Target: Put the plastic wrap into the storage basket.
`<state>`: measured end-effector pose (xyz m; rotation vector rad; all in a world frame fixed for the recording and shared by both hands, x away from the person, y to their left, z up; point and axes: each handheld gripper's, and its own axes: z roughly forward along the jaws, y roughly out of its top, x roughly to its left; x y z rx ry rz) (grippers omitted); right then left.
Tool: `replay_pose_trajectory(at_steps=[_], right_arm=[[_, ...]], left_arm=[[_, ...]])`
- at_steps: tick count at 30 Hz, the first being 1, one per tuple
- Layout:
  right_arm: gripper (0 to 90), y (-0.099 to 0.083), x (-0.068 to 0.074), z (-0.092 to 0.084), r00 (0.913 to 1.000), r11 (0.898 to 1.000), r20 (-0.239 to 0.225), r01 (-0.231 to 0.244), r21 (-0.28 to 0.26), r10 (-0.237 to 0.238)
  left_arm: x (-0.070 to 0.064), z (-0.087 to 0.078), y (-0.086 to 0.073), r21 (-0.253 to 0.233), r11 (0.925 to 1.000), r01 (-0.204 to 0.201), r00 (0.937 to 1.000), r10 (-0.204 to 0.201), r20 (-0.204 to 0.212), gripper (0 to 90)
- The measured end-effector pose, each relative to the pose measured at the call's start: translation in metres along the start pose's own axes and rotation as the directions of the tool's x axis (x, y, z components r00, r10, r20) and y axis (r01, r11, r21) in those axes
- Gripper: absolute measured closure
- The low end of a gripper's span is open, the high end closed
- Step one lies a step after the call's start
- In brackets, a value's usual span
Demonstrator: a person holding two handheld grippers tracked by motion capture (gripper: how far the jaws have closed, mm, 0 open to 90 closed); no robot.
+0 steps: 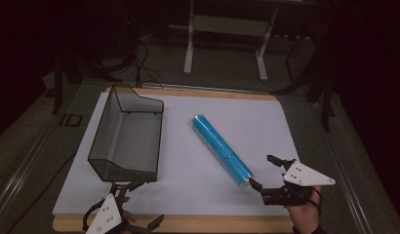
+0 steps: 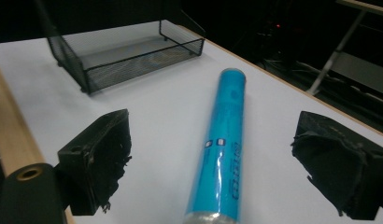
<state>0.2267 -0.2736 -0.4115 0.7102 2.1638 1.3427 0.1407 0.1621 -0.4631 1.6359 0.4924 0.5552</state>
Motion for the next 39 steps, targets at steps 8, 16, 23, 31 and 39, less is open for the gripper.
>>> replay_pose_trajectory(at_steps=[8, 16, 23, 31, 39], right_arm=[[10.5, 0.005, -0.002, 0.022, 0.9997, 0.999, -0.024, -0.009, 0.040, 0.010], [9.6, 0.014, -0.008, 0.052, 0.9987, 0.996, -0.048, -0.012, 0.087, 0.016], [9.7, 0.018, -0.015, 0.074, 0.9981, 0.991, -0.040, -0.041, 0.127, 0.046], [9.8, 0.020, -0.018, 0.095, 0.9981, 0.985, -0.044, -0.034, 0.171, 0.042], [9.7, 0.018, -0.022, 0.123, 0.9960, 0.970, -0.064, -0.046, 0.237, 0.063]], left_arm=[[-0.001, 0.001, 0.000, 0.010, 0.9999, -0.003, 1.0000, 0.003, 0.009, 0.5], [-0.001, 0.002, 0.000, 0.011, 0.9999, -0.002, 0.9998, 0.002, 0.020, 0.5], [-0.002, 0.002, 0.000, 0.008, 0.9999, -0.007, 0.9998, 0.007, 0.020, 0.5], [-0.002, 0.002, 0.000, 0.009, 0.9999, -0.011, 0.9997, 0.011, 0.021, 0.5], [-0.002, 0.003, 0.000, 0.014, 0.9999, -0.009, 0.9996, 0.009, 0.027, 0.5]])
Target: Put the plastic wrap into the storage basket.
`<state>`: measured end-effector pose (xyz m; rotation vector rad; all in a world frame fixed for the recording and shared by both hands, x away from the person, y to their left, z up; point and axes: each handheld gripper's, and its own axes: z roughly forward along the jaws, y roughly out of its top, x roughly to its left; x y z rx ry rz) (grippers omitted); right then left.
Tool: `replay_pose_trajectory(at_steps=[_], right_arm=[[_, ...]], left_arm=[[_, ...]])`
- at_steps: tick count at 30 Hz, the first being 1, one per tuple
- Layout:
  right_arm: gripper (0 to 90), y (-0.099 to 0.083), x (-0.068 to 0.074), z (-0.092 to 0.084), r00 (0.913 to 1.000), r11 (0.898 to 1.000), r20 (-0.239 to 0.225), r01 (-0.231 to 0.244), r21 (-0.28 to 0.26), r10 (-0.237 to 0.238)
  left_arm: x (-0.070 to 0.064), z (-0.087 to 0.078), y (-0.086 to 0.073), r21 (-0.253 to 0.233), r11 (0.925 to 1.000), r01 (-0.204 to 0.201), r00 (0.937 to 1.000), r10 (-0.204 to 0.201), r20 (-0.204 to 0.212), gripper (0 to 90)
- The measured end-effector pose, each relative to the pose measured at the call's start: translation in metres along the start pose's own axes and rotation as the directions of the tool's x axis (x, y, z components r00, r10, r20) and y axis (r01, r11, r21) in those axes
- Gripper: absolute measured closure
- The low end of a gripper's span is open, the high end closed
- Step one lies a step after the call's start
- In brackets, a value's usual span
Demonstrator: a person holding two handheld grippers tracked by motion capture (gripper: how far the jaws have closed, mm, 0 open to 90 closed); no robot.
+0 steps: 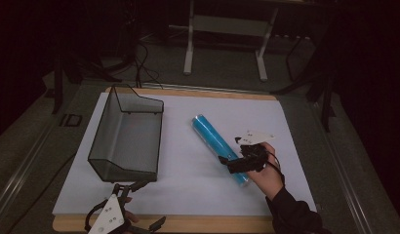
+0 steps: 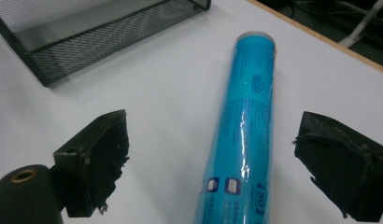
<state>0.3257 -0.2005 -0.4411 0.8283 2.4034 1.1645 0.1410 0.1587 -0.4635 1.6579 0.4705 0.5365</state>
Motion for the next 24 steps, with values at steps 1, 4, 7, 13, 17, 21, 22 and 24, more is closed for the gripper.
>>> replay_pose_trajectory(at_steps=[1, 4, 7, 13, 17, 21, 22, 24], right_arm=[[9.8, 0.001, -0.001, 0.002, 1.0000, 1.000, 0.001, 0.000, 0.003, 0.000], [9.8, 0.002, -0.003, 0.009, 0.9999, 1.000, 0.000, -0.010, 0.017, 0.010], [9.8, 0.005, -0.007, 0.022, 0.9999, 0.999, 0.001, -0.016, 0.046, 0.016], [9.8, 0.009, -0.012, 0.039, 0.9992, 0.992, 0.003, -0.040, 0.120, 0.040], [9.7, 0.012, -0.015, 0.049, 0.9983, 0.984, 0.008, -0.058, 0.167, 0.057], [9.7, 0.014, -0.017, 0.054, 0.9975, 0.978, 0.008, -0.070, 0.197, 0.070], [9.7, 0.015, -0.019, 0.058, 0.9964, 0.973, 0.014, -0.084, 0.216, 0.083], [9.7, 0.016, -0.021, 0.060, 0.9952, 0.967, 0.018, -0.098, 0.234, 0.097]], left_arm=[[0.000, 0.000, 0.000, -0.001, 1.0000, 0.000, 1.0000, 0.000, 0.001, 0.5], [0.000, 0.000, 0.000, -0.002, 1.0000, 0.002, 1.0000, -0.002, 0.002, 0.5], [0.000, 0.000, 0.000, -0.001, 1.0000, 0.003, 1.0000, -0.003, 0.006, 0.5], [0.000, -0.001, 0.000, -0.003, 1.0000, 0.001, 1.0000, -0.001, 0.009, 0.5], [0.000, -0.001, 0.000, -0.003, 1.0000, 0.001, 0.9999, -0.001, 0.011, 0.5], [0.000, -0.001, 0.000, -0.003, 1.0000, 0.002, 0.9999, -0.002, 0.015, 0.5], [-0.001, -0.001, 0.000, -0.002, 1.0000, 0.002, 0.9999, -0.002, 0.016, 0.5], [-0.001, -0.001, 0.000, -0.003, 1.0000, 0.001, 0.9999, -0.001, 0.016, 0.5]])
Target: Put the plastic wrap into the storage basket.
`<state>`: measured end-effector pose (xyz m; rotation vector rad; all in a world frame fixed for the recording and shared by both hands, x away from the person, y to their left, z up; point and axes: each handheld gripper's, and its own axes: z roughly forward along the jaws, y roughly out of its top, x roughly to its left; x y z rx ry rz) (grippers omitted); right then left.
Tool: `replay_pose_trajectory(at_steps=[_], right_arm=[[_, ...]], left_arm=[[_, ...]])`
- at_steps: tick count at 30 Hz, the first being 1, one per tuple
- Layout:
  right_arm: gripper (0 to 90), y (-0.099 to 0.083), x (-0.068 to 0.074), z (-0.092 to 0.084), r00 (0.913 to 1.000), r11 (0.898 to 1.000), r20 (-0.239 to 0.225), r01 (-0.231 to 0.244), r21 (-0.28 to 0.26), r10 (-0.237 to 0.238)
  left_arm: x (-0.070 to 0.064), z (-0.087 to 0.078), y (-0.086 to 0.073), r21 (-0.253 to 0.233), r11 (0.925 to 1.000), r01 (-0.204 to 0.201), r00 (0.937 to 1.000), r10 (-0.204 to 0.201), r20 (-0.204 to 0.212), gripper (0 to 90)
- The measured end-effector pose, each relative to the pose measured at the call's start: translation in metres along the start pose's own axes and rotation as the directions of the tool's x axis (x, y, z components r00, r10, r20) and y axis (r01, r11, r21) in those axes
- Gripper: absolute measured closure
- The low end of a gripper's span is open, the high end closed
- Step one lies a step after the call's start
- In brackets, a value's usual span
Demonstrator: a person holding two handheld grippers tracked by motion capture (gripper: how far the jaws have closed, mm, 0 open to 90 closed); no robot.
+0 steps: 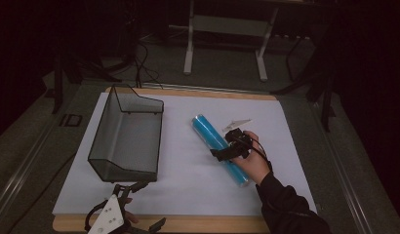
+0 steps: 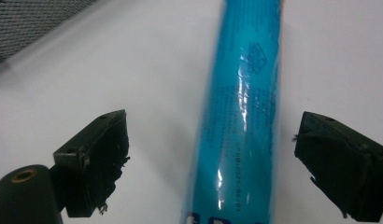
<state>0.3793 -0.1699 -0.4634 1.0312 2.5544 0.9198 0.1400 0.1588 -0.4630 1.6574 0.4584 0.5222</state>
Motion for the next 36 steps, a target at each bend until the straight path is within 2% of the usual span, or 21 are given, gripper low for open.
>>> replay_pose_trajectory(at_steps=[1, 2, 3, 5, 6, 12, 17, 18, 23, 29, 35, 36], right_arm=[[9.7, 0.003, -0.002, 0.004, 0.9999, 0.999, 0.004, -0.013, 0.036, 0.013], [9.7, 0.003, -0.002, 0.004, 0.9999, 0.999, 0.004, -0.013, 0.036, 0.013], [9.7, 0.005, -0.005, 0.009, 0.9996, 0.997, 0.002, -0.029, 0.070, 0.029], [9.7, 0.005, -0.005, 0.009, 0.9996, 0.997, 0.002, -0.029, 0.070, 0.029], [9.7, 0.009, -0.007, 0.014, 0.9993, 0.994, 0.012, -0.036, 0.105, 0.035], [9.7, 0.016, -0.011, 0.024, 0.9971, 0.981, -0.007, -0.073, 0.180, 0.075], [9.7, 0.021, -0.010, 0.029, 0.9963, 0.970, -0.012, -0.080, 0.228, 0.085], [9.7, 0.024, -0.010, 0.032, 0.9963, 0.961, -0.008, -0.081, 0.263, 0.086], [9.7, 0.030, -0.009, 0.037, 0.9968, 0.945, -0.002, -0.075, 0.319, 0.080], [9.9, 0.037, -0.010, 0.044, 0.9958, 0.920, 0.035, -0.091, 0.380, 0.084], [10.1, 0.044, -0.013, 0.053, 0.9928, 0.880, 0.054, -0.120, 0.459, 0.107], [10.1, 0.045, -0.014, 0.055, 0.9922, 0.870, 0.053, -0.124, 0.476, 0.113]], left_arm=[[0.000, 0.000, 0.000, 0.000, 1.0000, 0.000, 1.0000, 0.000, 0.001, 0.5], [0.000, 0.000, 0.000, 0.001, 1.0000, 0.000, 1.0000, 0.000, 0.001, 0.5], [0.000, 0.000, 0.000, 0.002, 1.0000, 0.000, 1.0000, 0.000, 0.002, 0.5], [0.000, 0.000, 0.000, 0.002, 1.0000, 0.000, 1.0000, 0.000, 0.003, 0.5], [-0.001, 0.001, 0.000, 0.014, 0.9998, -0.016, 0.9999, 0.016, -0.004, 0.5], [-0.001, 0.001, 0.000, 0.012, 0.9998, -0.015, 0.9999, 0.015, 0.001, 0.5], [-0.001, 0.000, 0.000, 0.011, 0.9998, -0.014, 0.9999, 0.014, 0.003, 0.5], [-0.001, 0.001, 0.000, 0.015, 0.9998, -0.013, 0.9999, 0.013, 0.005, 0.5], [-0.001, 0.000, 0.000, 0.014, 0.9998, -0.012, 0.9999, 0.012, 0.007, 0.5], [0.000, 0.000, 0.000, 0.012, 0.9999, -0.012, 0.9999, 0.012, 0.008, 0.5], [0.000, 0.000, -0.001, 0.012, 0.9998, -0.012, 0.9999, 0.012, 0.010, 0.5], [0.000, 0.000, -0.001, 0.013, 0.9998, -0.012, 0.9999, 0.012, 0.010, 0.5]])
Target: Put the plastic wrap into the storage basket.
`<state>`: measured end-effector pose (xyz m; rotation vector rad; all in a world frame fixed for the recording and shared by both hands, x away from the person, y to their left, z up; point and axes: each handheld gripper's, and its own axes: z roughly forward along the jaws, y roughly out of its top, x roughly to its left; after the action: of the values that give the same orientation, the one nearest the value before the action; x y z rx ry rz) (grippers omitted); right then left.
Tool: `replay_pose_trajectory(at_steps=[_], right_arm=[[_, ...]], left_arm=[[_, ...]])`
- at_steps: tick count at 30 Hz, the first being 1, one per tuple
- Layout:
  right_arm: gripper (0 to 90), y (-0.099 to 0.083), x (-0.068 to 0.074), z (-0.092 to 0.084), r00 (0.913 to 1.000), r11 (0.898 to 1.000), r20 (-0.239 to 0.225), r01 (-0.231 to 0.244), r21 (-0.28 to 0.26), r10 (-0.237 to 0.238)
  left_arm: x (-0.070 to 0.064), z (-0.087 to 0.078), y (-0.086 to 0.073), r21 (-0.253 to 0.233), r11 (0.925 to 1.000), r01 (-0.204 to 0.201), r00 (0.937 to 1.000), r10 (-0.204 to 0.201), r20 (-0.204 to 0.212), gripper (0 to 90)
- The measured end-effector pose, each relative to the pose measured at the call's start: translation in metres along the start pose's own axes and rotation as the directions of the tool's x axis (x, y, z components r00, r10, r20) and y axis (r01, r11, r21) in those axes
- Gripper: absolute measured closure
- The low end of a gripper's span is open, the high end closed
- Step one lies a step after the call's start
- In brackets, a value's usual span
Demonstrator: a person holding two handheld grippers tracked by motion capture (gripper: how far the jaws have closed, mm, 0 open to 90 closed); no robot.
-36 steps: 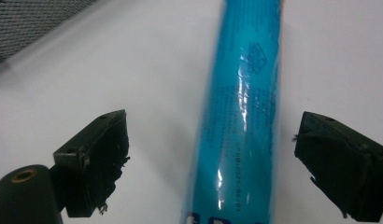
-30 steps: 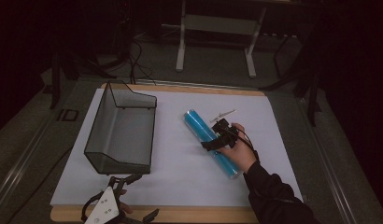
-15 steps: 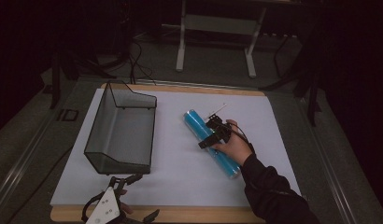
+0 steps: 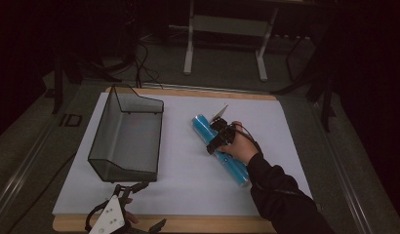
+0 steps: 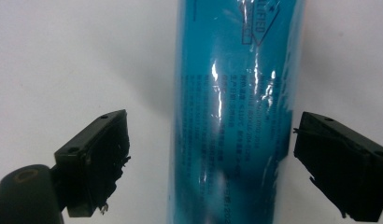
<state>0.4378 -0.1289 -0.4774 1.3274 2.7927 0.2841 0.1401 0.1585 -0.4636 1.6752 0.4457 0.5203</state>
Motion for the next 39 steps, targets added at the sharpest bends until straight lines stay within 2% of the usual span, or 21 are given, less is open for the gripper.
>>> replay_pose_trajectory(at_steps=[6, 7, 12, 17, 22, 24, 27, 30, 33, 37, 39], right_arm=[[12.8, 0.007, -0.003, 0.007, 0.9992, 0.998, 0.017, -0.038, 0.055, 0.037], [12.8, 0.010, -0.004, 0.011, 0.9989, 0.996, 0.023, -0.043, 0.082, 0.042], [17.3, 0.014, -0.003, 0.019, 0.9966, 0.992, 0.081, -0.025, 0.122, 0.015], [21.6, 0.017, -0.005, 0.021, 0.9961, 0.990, 0.084, -0.037, 0.133, 0.026], [25.0, 0.019, -0.004, 0.024, 0.9973, 0.987, 0.067, -0.040, 0.157, 0.030], [28.0, 0.020, -0.003, 0.030, 0.9979, 0.982, 0.056, -0.040, 0.183, 0.030], [30.3, 0.020, 0.000, 0.033, 0.9987, 0.982, 0.049, -0.023, 0.188, 0.014], [30.9, 0.020, 0.000, 0.033, 0.9984, 0.981, 0.052, -0.031, 0.190, 0.022], [31.3, 0.020, 0.000, 0.032, 0.9978, 0.980, 0.052, -0.051, 0.193, 0.042], [31.4, 0.020, -0.007, 0.028, 0.9940, 0.983, 0.000, -0.108, 0.150, 0.109], [31.4, 0.020, -0.009, 0.024, 0.9931, 0.986, -0.003, -0.116, 0.124, 0.117]], left_arm=[[0.000, -0.001, 0.000, -0.002, 1.0000, 0.000, 1.0000, 0.000, 0.001, 0.5], [0.000, -0.001, 0.000, -0.002, 1.0000, 0.000, 1.0000, 0.000, 0.002, 0.5], [0.000, -0.001, 0.000, -0.002, 1.0000, 0.000, 1.0000, 0.000, 0.003, 0.5], [0.000, 0.000, 0.000, 0.001, 1.0000, 0.001, 1.0000, -0.001, 0.004, 0.5], [0.000, 0.000, 0.000, 0.002, 1.0000, 0.000, 1.0000, 0.000, 0.005, 0.5], [0.000, 0.000, -0.001, 0.003, 1.0000, 0.000, 1.0000, 0.000, 0.006, 0.5], [0.000, 0.000, -0.001, 0.012, 0.9999, -0.007, 1.0000, 0.007, 0.005, 0.5], [0.000, 0.000, -0.001, 0.012, 0.9999, -0.006, 1.0000, 0.006, 0.006, 0.5], [0.000, 0.000, -0.001, 0.009, 1.0000, -0.004, 1.0000, 0.004, 0.004, 0.5], [0.000, 0.000, -0.001, 0.010, 0.9999, -0.006, 1.0000, 0.006, 0.004, 0.5], [0.000, 0.000, -0.001, 0.013, 0.9999, -0.007, 1.0000, 0.007, 0.003, 0.5]])
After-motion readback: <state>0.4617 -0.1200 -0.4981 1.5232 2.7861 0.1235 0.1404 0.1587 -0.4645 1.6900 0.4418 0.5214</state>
